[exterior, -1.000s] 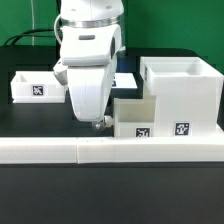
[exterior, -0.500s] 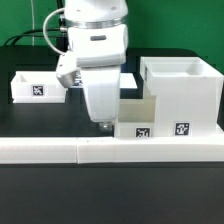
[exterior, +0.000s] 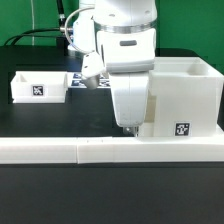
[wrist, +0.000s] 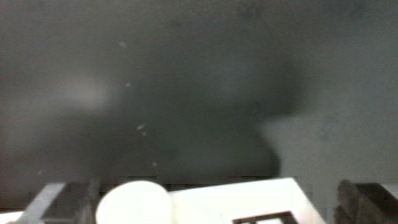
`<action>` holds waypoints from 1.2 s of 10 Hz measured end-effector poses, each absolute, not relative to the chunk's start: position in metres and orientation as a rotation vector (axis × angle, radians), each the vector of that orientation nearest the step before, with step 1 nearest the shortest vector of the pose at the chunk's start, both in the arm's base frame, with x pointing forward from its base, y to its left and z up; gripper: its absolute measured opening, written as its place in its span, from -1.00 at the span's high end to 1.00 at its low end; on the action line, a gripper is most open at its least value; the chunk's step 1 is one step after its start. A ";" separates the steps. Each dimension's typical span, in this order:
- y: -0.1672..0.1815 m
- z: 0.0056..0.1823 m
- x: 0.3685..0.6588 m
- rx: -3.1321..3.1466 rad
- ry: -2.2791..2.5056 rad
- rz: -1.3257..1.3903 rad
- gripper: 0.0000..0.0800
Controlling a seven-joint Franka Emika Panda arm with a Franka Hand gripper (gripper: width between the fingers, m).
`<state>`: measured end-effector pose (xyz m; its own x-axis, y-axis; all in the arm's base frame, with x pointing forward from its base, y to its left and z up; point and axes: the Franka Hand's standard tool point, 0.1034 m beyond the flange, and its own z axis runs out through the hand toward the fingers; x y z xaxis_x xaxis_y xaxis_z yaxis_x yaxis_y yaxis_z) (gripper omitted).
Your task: Assemble drawer
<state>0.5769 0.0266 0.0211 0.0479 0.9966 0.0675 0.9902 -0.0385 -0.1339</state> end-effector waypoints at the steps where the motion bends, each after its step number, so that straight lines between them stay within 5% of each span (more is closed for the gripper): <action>1: 0.027 0.021 0.577 -2.164 -2.074 0.066 -0.62; 12: 0.005 0.026 0.555 -2.135 -2.096 0.090 -0.62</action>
Offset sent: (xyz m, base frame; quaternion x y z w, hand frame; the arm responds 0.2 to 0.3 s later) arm -0.0019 -0.0033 0.0016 0.0040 0.0110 -0.0786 0.9968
